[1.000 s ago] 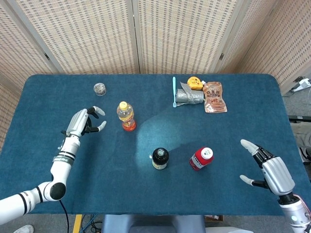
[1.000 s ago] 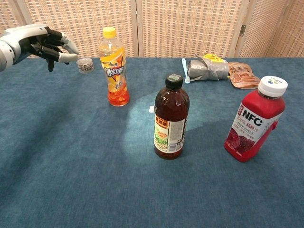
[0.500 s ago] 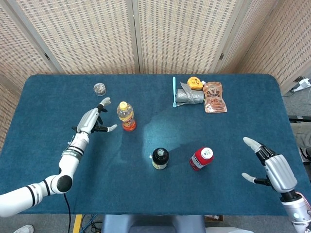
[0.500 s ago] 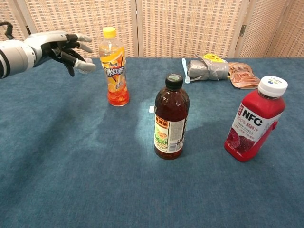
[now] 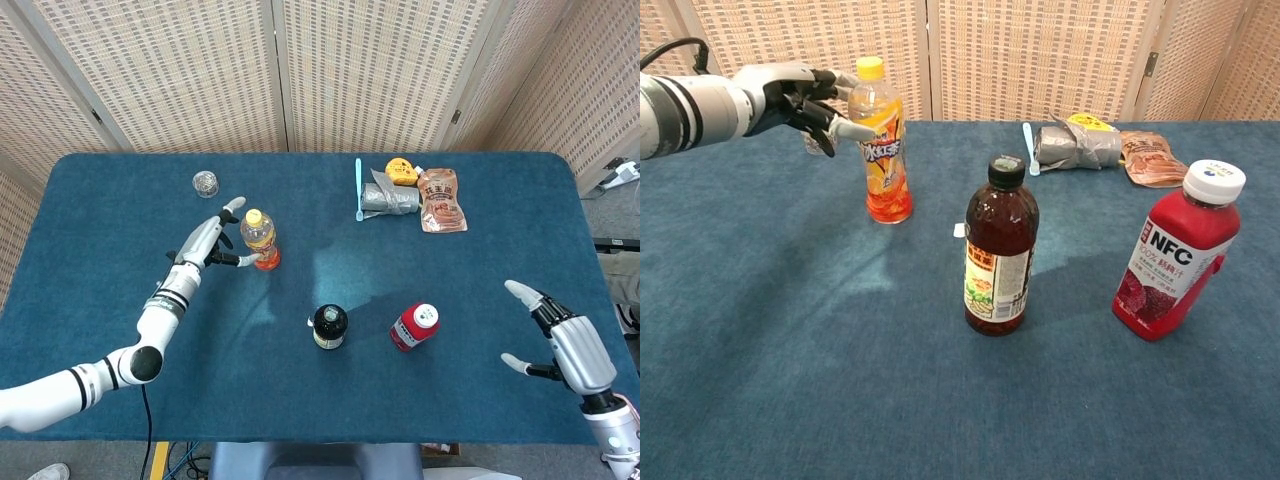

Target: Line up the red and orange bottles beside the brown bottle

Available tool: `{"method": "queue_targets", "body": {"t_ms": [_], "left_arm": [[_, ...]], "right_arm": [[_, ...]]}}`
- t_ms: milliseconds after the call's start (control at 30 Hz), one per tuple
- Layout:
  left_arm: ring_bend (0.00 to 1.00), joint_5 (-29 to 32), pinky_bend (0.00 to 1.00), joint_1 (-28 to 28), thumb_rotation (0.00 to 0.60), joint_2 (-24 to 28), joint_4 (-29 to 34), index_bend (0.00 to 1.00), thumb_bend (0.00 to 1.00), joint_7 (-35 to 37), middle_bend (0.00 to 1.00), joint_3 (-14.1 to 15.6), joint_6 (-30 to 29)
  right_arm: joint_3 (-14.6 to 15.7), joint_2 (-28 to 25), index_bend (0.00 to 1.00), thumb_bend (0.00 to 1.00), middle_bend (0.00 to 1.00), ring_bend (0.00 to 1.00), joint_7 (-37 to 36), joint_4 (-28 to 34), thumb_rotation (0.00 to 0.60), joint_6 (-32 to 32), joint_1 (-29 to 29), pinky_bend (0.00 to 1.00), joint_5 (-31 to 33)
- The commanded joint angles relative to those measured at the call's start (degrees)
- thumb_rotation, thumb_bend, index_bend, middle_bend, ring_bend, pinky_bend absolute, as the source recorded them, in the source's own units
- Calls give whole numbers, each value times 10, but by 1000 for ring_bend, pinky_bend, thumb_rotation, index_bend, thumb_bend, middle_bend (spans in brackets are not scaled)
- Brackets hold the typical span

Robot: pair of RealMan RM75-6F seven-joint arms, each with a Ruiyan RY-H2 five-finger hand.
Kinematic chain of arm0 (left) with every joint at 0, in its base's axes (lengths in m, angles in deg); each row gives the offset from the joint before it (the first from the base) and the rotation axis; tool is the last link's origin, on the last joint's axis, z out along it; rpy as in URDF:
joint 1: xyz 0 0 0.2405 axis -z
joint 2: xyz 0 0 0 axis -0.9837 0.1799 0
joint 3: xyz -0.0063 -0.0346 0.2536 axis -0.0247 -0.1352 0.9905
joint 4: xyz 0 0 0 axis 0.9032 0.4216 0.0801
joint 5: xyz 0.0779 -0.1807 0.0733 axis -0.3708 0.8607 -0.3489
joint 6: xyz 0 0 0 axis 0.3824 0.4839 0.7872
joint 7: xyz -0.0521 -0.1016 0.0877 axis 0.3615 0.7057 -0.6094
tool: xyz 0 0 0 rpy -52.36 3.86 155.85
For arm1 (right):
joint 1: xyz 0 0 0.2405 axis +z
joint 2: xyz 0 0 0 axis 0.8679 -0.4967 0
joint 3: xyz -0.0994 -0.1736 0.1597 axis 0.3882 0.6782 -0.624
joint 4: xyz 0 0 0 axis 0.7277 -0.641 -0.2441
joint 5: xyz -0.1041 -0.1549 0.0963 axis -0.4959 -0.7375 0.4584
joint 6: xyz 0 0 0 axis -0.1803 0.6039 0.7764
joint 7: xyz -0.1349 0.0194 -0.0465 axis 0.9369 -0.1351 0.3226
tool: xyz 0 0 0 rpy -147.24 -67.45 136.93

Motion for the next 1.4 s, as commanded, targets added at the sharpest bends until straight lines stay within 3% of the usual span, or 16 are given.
{"method": "queue_targets", "body": {"t_ms": [33,567,767,1067,1400], "left_arm": [[161,17,403,8,600,-2,-4,2,93,6,46,-3,14],[161,56,394,41,600,-31,-33,85,93,23,60,-11,21],[175,73,394,47,600,-44,-43,186,92,20,143,-12,2],[278,85,394,47,600,-62,-47,400,93,3,341,-14,-42],[304,77,402,41,600,-54,-29,459,93,-7,381,-16,-54]], "right_arm": [[-1,-1,122,0,175,189,-2,0,600,1,0,427,0],[-5,-6,122,0,177,189,-19,-3,600,5,-2,427,6],[-7,-7,122,0,179,189,-21,-2,600,6,-3,427,7],[-8,-8,122,0,184,189,-24,-2,600,6,-3,427,7],[-8,-8,122,0,184,189,-23,-1,600,6,-3,427,5]]}}
